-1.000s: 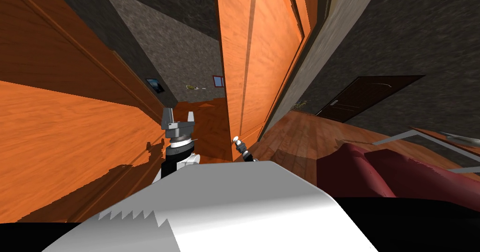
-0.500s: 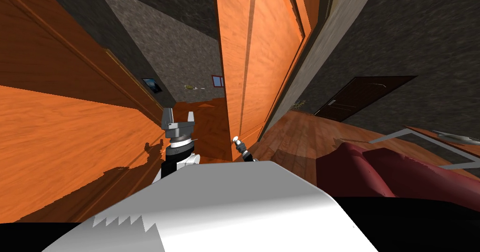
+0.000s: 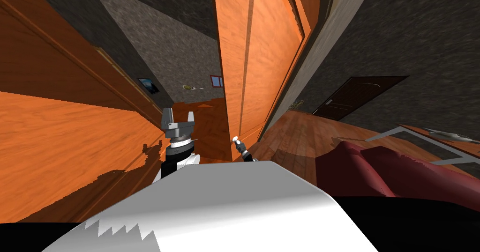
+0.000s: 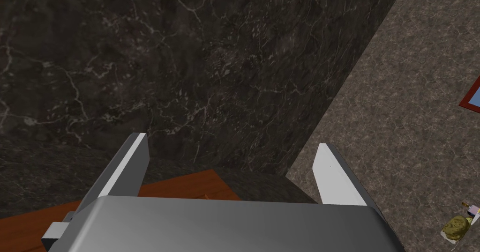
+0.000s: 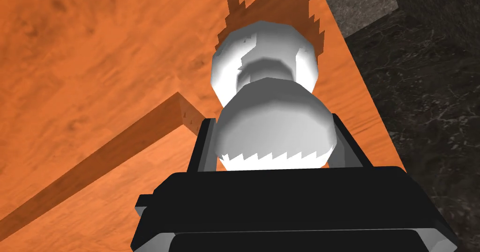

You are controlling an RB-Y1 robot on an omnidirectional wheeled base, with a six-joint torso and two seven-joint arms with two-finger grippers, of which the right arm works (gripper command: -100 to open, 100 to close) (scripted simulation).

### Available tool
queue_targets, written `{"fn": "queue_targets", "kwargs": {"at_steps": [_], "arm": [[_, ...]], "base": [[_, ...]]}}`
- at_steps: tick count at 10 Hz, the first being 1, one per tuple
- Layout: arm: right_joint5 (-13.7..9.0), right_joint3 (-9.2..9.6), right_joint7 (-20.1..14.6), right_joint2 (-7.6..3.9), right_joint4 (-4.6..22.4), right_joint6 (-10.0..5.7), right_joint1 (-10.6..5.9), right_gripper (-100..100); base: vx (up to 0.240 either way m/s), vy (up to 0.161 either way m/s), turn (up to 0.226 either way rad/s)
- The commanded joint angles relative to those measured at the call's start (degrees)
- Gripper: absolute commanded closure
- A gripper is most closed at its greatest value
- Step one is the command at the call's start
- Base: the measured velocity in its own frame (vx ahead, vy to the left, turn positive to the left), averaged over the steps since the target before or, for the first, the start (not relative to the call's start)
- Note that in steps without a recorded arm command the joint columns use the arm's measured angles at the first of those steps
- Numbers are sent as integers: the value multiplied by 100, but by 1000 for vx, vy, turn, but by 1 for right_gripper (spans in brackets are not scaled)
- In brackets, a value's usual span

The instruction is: Push the door open

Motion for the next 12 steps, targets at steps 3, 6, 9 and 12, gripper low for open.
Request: {"fn": "queue_targets", "kwargs": {"at_steps": [3,6,9,12], "arm": [[-180,73,-550,2,30,-22,-60,100],[-247,108,-863,1,46,-27,-79,100],[-383,177,-1317,1,78,-38,-117,100],[-531,253,-1775,1,113,-50,-158,100]], "base": [[42,29,-42],[33,28,-27],[35,32,-44],[39,33,-34]]}}
